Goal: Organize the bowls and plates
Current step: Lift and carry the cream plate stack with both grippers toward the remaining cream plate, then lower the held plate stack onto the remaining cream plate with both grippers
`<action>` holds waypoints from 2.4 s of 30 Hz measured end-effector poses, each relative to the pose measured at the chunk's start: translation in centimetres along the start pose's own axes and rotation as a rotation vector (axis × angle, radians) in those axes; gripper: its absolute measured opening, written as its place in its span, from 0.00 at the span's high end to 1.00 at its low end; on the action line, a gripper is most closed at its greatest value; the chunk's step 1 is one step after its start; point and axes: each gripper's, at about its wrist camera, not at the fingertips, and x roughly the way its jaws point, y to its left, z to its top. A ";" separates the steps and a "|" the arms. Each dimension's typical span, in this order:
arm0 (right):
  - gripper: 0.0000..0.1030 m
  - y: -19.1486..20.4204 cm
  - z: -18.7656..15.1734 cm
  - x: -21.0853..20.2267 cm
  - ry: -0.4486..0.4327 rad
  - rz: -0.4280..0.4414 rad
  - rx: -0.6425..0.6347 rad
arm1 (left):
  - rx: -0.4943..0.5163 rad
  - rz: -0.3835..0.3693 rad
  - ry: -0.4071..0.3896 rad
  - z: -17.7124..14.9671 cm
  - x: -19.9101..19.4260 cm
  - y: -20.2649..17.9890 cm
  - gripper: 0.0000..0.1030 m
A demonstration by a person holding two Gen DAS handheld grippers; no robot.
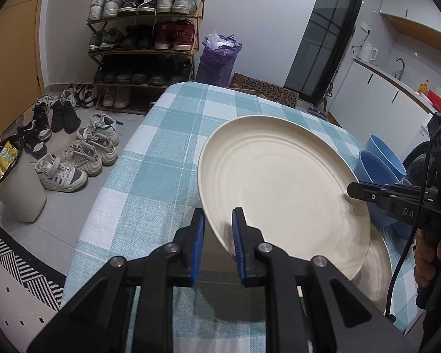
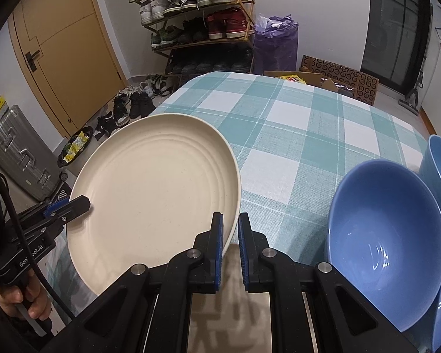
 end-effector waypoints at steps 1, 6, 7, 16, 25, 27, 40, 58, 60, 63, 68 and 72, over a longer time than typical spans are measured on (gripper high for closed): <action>0.90 -0.1 -0.2 -0.1 0.000 -0.001 0.003 | 0.003 0.000 -0.001 -0.1 0.0 -0.1 0.84; 0.90 -0.7 -1.0 -0.8 0.000 -0.011 0.019 | 0.028 -0.005 -0.003 -0.4 -0.3 -1.2 0.84; 0.90 -0.8 -1.2 -0.9 -0.001 -0.012 0.022 | 0.031 -0.007 -0.002 -0.5 -0.3 -1.4 0.84; 0.90 -1.5 -2.8 -2.2 -0.010 -0.016 0.034 | 0.063 -0.012 0.007 -1.7 -0.7 -2.6 0.84; 0.90 -2.0 -4.4 -3.1 -0.013 -0.019 0.050 | 0.084 -0.021 0.018 -2.6 -0.9 -3.5 0.84; 0.90 -2.1 -4.7 -3.3 -0.014 -0.022 0.052 | 0.090 -0.021 0.019 -2.8 -1.0 -3.8 0.84; 0.90 -3.5 -7.1 -4.4 -0.009 -0.042 0.088 | 0.139 -0.038 0.025 -3.5 -1.3 -5.9 0.84; 0.90 -5.0 -9.4 -5.5 0.006 -0.059 0.124 | 0.197 -0.045 0.063 -4.5 -0.6 -7.9 0.84; 0.90 -5.1 -9.6 -5.4 0.011 -0.061 0.127 | 0.206 -0.044 0.071 -4.7 -0.4 -8.1 0.84; 0.90 -5.3 -9.8 -5.2 0.020 -0.064 0.129 | 0.216 -0.043 0.083 -4.9 -0.2 -8.3 0.84; 0.90 -5.3 -10.1 -5.0 0.030 -0.072 0.128 | 0.235 -0.038 0.098 -5.2 0.1 -8.6 0.84; 0.90 -5.3 -10.2 -4.9 0.032 -0.077 0.129 | 0.246 -0.034 0.106 -5.2 0.3 -8.8 0.84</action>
